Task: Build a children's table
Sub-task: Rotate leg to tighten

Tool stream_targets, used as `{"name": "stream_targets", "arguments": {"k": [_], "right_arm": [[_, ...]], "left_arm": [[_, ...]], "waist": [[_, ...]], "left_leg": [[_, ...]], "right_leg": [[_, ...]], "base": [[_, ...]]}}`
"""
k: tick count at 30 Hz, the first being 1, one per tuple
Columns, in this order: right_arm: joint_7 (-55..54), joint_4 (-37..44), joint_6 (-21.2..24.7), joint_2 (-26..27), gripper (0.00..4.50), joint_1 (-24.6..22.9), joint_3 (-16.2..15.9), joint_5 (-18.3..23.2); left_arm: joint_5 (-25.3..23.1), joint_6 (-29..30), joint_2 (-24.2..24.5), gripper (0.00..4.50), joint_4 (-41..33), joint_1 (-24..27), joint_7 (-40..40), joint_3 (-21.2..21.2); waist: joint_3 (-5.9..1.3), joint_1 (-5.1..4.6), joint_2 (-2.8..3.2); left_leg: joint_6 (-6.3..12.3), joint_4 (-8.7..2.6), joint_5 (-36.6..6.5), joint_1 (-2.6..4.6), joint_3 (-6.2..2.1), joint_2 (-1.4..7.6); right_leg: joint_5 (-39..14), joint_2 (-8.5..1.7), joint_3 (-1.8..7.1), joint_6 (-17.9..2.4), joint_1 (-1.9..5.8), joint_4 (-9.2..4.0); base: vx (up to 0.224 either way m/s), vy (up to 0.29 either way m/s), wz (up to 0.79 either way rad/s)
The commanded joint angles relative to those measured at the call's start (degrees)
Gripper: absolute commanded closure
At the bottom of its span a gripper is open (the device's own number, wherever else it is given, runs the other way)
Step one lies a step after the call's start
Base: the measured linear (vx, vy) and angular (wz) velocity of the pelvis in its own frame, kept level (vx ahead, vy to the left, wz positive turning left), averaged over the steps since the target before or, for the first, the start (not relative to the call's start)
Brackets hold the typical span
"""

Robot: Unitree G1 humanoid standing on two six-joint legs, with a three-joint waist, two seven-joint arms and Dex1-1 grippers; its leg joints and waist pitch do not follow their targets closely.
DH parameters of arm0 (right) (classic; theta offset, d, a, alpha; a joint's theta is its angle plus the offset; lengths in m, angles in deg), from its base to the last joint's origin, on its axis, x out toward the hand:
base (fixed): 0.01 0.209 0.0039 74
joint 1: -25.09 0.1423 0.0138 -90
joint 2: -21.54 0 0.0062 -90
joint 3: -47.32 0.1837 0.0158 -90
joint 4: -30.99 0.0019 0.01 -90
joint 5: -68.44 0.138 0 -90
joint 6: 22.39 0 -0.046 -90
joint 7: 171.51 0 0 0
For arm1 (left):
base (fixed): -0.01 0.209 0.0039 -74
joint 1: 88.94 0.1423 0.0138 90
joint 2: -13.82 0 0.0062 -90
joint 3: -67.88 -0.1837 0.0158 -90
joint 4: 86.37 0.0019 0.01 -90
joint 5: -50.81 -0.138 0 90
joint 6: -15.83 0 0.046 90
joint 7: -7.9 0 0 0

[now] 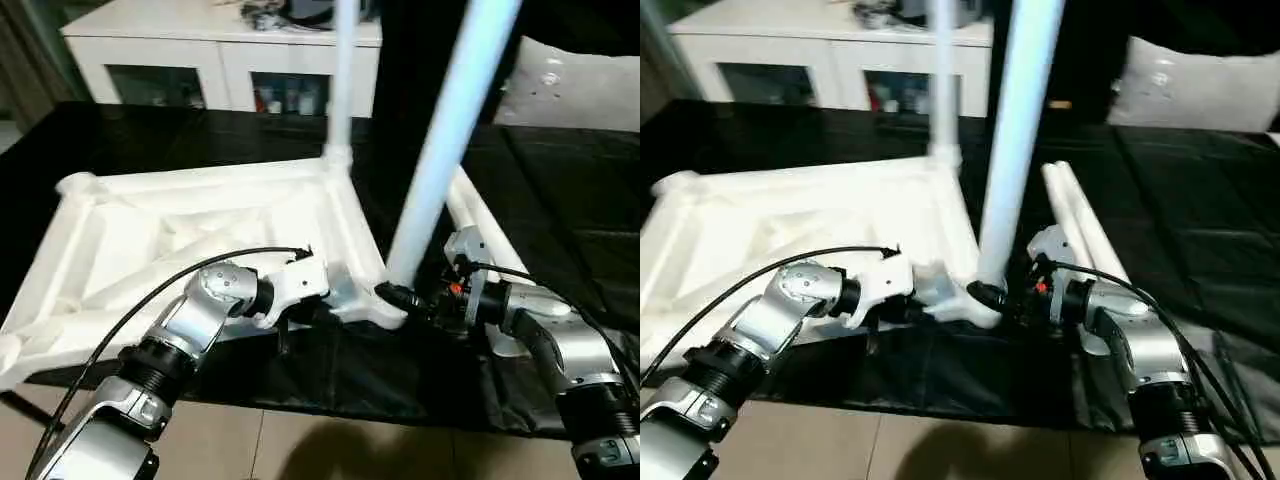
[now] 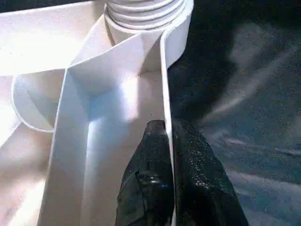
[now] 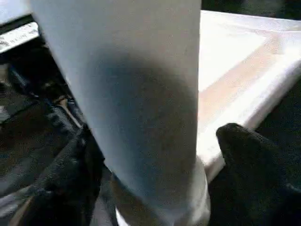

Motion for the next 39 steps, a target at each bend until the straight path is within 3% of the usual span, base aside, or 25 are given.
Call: {"name": "stream_targets", "arguments": {"k": [1,15,21,25,27,28,29,30,31,32,33,34,35,36,38,39], "right_arm": [[2.28,0.84,1.3,-0.82,0.87,0.41,-1.01,1.25],[4.68,1.12,3.47,-0.77,1.99,-0.86,-1.94,1.7],[3.67,4.01,5.62,0.26,2.11,-3.25,-2.94,2.14],[1.61,5.3,6.99,1.51,2.12,-4.44,-3.39,2.02],[-4.29,4.94,8.41,4.59,2.12,-4.59,-3.05,0.82],[-6.08,4.53,8.77,5.42,2.12,-4.38,-2.96,0.27],[-12.8,2.31,9.08,8.2,2.12,-3.16,-2.37,-2.03],[-17.95,0.35,9.0,10.29,2.12,-2.1,-1.84,-3.76],[-17.95,0.35,9.0,10.29,2.12,-2.1,-1.84,-3.76],[-24.9,-2.55,9.71,13.36,2.12,-0.39,-0.12,-4.63],[-29.78,-4.57,10.35,15.43,2.13,0.89,1.4,-4.83],[-35.71,-7.18,11.48,17.94,2.16,2.6,3.71,-4.45],[-39.31,-9.01,12.11,19.46,2.16,3.69,5.35,-3.88],[-40.83,-10.23,12.08,20.18,2.16,4.31,5.97,-3.64],[-42.5,-11.71,10.81,20.58,2.16,4.95,5.07,-5.2],[-42.65,-11.8,10.54,20.56,2.16,4.98,4.78,-5.58]], "left_arm": [[-1.94,-0.57,1.34,4.5,2.58,0.83,-3.39,-4.25],[-1.85,-1.64,1.62,4.5,3.7,0.76,-5.53,-3.83],[-1.34,-0.22,1.25,4.5,2.6,1.77,-5.56,-3.53],[-1.06,1.27,0.69,4.5,1.76,2.53,-4.81,-3.25],[-0.2,5.23,-0.98,4.5,0.49,3.36,-2.62,-2.26],[-0.06,6.37,-1.46,4.5,0.19,3.5,-1.88,-1.98],[0.18,9.84,-3.87,4.5,-0.16,3.38,2.21,-0.53],[0.33,12.32,-5.92,4.5,-0.23,3.15,5.72,0.69],[0.33,12.32,-5.92,4.5,-0.23,3.15,5.72,0.69],[1.23,15.82,-9.24,4.5,-0.39,2.49,10.19,2.67],[1.99,18.36,-11.66,4.5,-0.44,1.88,13.29,4.18],[3.12,20.83,-14.64,4.5,-0.53,1.05,16.67,5.96],[3.73,21.76,-16.73,4.5,-0.64,0.49,18.99,7.01],[3.99,22.08,-18.18,4.5,-0.45,0.0,20.78,7.7],[3.39,21.63,-20.01,4.5,0.03,-0.67,23.24,7.8],[3.18,21.48,-20.14,4.5,0.09,-0.72,23.47,7.69]], "waist": [[-3.18,0.07,-0.81],[-3.28,0.32,-0.89],[-3.23,0.4,-0.79],[-3.03,0.41,-0.66],[-2.87,0.17,-0.63],[-2.58,-0.11,-0.42],[-2.37,-0.5,-0.77],[-2.14,-0.79,-0.61],[-1.85,-1.37,-0.51],[-1.74,-2.17,-0.68],[-1.84,-2.69,-0.94],[-1.76,-3.32,-0.53],[-1.73,-4.36,-0.37],[-1.67,-4.64,-0.19],[-1.57,-5.97,0.74],[-1.52,-6.15,0.95]], "left_leg": [[6.34,-3.71,-3.02,-0.75,-0.59,3.37],[5.67,-3.61,-2.34,-0.89,-0.56,3.27],[5.24,-3.7,-3.08,-0.82,-0.59,3.31],[4.41,-3.98,-5.07,-0.65,-0.61,3.29],[3.56,-4.22,-6.39,-0.57,-0.66,3.39],[2.77,-4.45,-7.89,-0.52,-0.73,3.34],[2.19,-4.65,-10.22,-0.31,-0.78,3.03],[1.49,-4.74,-11.55,-0.15,-0.8,3.04],[0.24,-4.64,-14.64,0.44,-0.95,2.7],[-0.19,-4.4,-16.98,0.77,-1.12,2.28],[-0.51,-4.21,-17.61,0.77,-1.18,2.26],[-0.59,-4.04,-19.48,0.98,-1.5,2.14],[-0.3,-3.89,-21.78,1.3,-1.69,2.19],[0.11,-3.8,-23.25,1.72,-1.75,2.3],[1.16,-4.76,-28.72,1.54,-2.58,3.53],[1.15,-5.21,-30.77,1.36,-2.82,3.99]], "right_leg": [[-13.36,-4.47,3.65,-10.66,3.69,-3.19],[-13.09,-4.44,3.6,-10.06,3.79,-3.13],[-13.85,-4.47,3.62,-9.64,3.81,-3.25],[-16.8,-4.51,3.61,-8.79,3.81,-3.77],[-18.82,-4.58,3.64,-8.33,3.77,-3.97],[-20.93,-4.52,3.61,-7.73,3.6,-4.31],[-25.43,-4.44,3.4,-6.18,3.63,-4.95],[-27.99,-4.49,3.32,-5.64,3.44,-5.12],[-34.04,-4.43,2.8,-3.7,2.95,-6.13],[-38.86,-4.43,2.18,-1.53,2.82,-6.94],[-39.63,-4.39,1.9,-1.07,2.85,-7.04],[-41.24,-4.28,0.98,0.47,2.69,-7.89],[-41.1,-4.05,-0.08,1.55,2.69,-8.73],[-40.75,-3.96,-0.73,1.88,2.66,-9.29],[-34.91,-3.87,-2.01,2.2,3.82,-9.26],[-33.7,-3.82,-2.14,2.4,4.22,-8.98]], "base": [[0.0,0.0,0.0],[0.0,0.0,0.0],[0.0,0.0,0.0],[0.0,0.0,0.0],[0.0,0.0,0.0],[0.0,0.0,0.0],[0.0,0.0,0.0],[0.0,0.0,0.0],[0.0,0.0,0.0],[-0.065,0.014,-0.05],[-0.065,0.014,-0.05],[-0.069,0.026,-0.07],[-0.061,0.037,-0.03],[-0.061,0.037,-0.03],[0.0,0.0,0.0],[0.0,0.0,0.0]]}}
